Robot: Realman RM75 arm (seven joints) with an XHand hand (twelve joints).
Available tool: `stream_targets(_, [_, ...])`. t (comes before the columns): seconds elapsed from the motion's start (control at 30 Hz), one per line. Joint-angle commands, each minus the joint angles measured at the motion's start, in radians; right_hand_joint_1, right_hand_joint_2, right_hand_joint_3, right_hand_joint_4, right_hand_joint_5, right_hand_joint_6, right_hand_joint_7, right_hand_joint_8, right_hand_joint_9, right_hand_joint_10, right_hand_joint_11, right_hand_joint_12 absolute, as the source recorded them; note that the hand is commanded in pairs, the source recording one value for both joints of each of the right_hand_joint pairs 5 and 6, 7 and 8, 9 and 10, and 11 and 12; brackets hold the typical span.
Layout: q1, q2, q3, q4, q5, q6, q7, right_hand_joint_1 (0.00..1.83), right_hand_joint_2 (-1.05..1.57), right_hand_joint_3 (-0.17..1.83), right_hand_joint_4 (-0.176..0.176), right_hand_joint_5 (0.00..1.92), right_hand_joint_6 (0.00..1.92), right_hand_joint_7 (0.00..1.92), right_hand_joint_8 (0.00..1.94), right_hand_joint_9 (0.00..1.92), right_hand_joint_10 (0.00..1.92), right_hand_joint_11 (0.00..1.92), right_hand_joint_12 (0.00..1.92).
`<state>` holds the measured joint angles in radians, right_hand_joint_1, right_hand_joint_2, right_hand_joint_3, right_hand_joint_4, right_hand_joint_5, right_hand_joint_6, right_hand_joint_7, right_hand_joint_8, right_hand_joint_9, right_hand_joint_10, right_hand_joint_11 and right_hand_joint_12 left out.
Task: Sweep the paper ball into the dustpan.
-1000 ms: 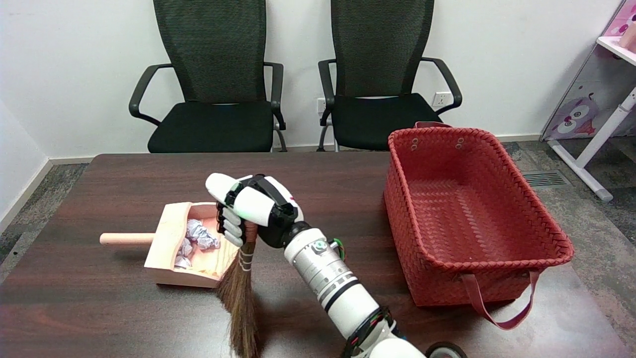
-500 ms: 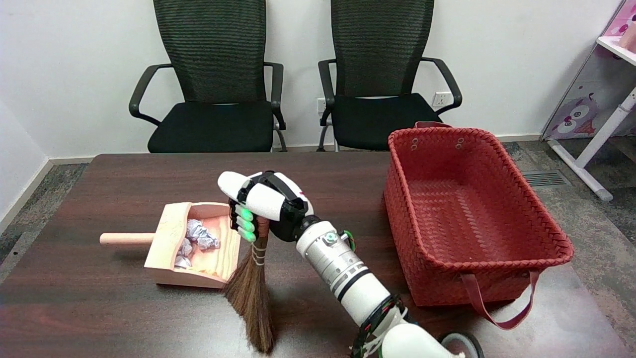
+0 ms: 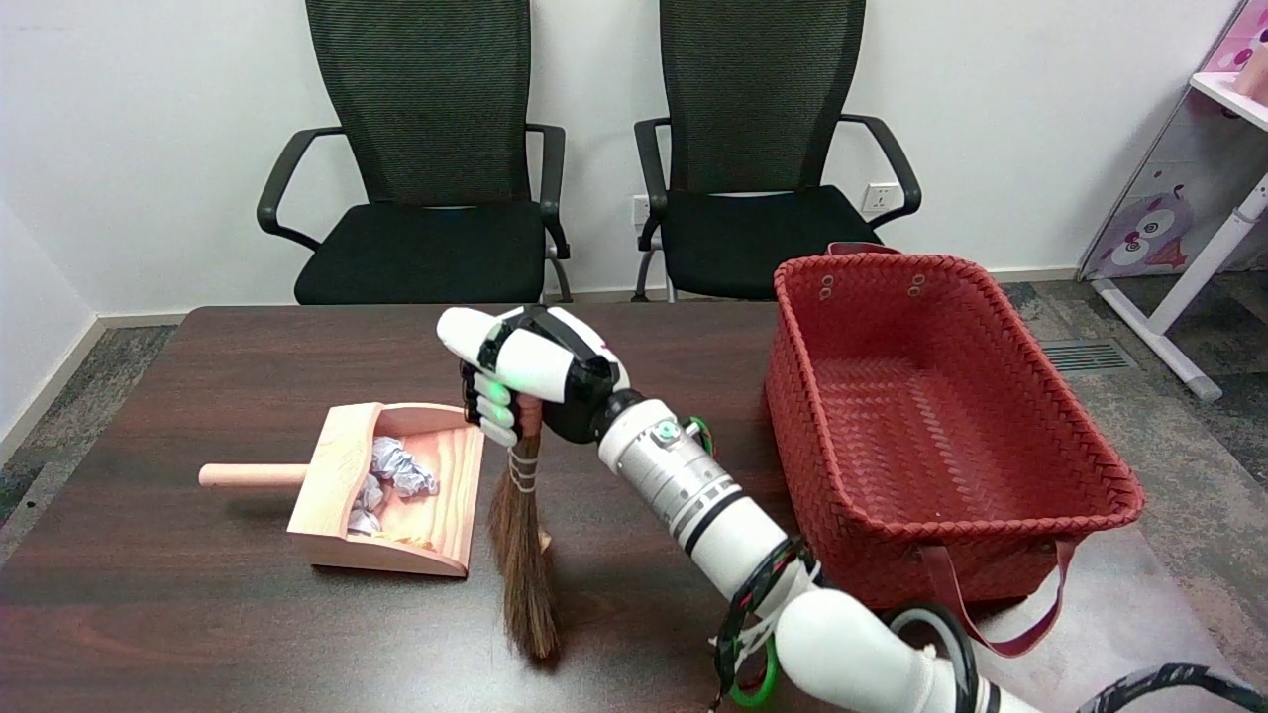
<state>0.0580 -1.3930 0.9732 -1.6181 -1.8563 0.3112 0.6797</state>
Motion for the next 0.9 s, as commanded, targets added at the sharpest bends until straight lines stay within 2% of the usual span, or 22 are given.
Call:
stream_targets(0.03, [0.085, 0.039, -0.008, -0.05, 0.124, -0.031, 0.008, 1.04, 1.57, 0.92, 0.024, 1.92, 1.92, 1.92, 1.92, 1.92, 1.92, 1.92, 1.92])
stream_targets(0.33, [0.087, 0.046, -0.002, -0.156, 0.158, 0.056, 0.004, 1.04, 1.57, 1.0, 0.023, 1.92, 1.92, 1.92, 1.92, 1.92, 1.92, 1.92, 1.92])
stream_targets(0.53, [0.085, 0.117, 0.036, -0.243, 0.131, 0.102, -0.026, 1.04, 1.57, 0.98, 0.024, 1.92, 1.92, 1.92, 1.92, 1.92, 1.92, 1.92, 1.92])
stream_targets(0.67, [0.066, 0.129, 0.057, -0.295, 0.118, 0.18, -0.222, 1.04, 1.57, 1.05, 0.029, 1.92, 1.92, 1.92, 1.92, 1.92, 1.92, 1.92, 1.92])
stream_targets(0.73, [0.045, 0.122, 0.059, -0.319, 0.124, 0.231, -0.389, 1.04, 1.57, 1.06, 0.032, 1.92, 1.92, 1.92, 1.92, 1.92, 1.92, 1.92, 1.92])
stream_targets(0.8, [0.029, 0.114, 0.056, -0.333, 0.132, 0.262, -0.562, 1.05, 1.57, 0.98, 0.034, 1.92, 1.92, 1.92, 1.92, 1.92, 1.92, 1.92, 1.92])
stream_targets(0.9, [0.005, 0.094, 0.042, -0.332, 0.132, 0.288, -0.724, 1.06, 1.57, 0.88, 0.033, 1.92, 1.92, 1.92, 1.92, 1.92, 1.92, 1.92, 1.92])
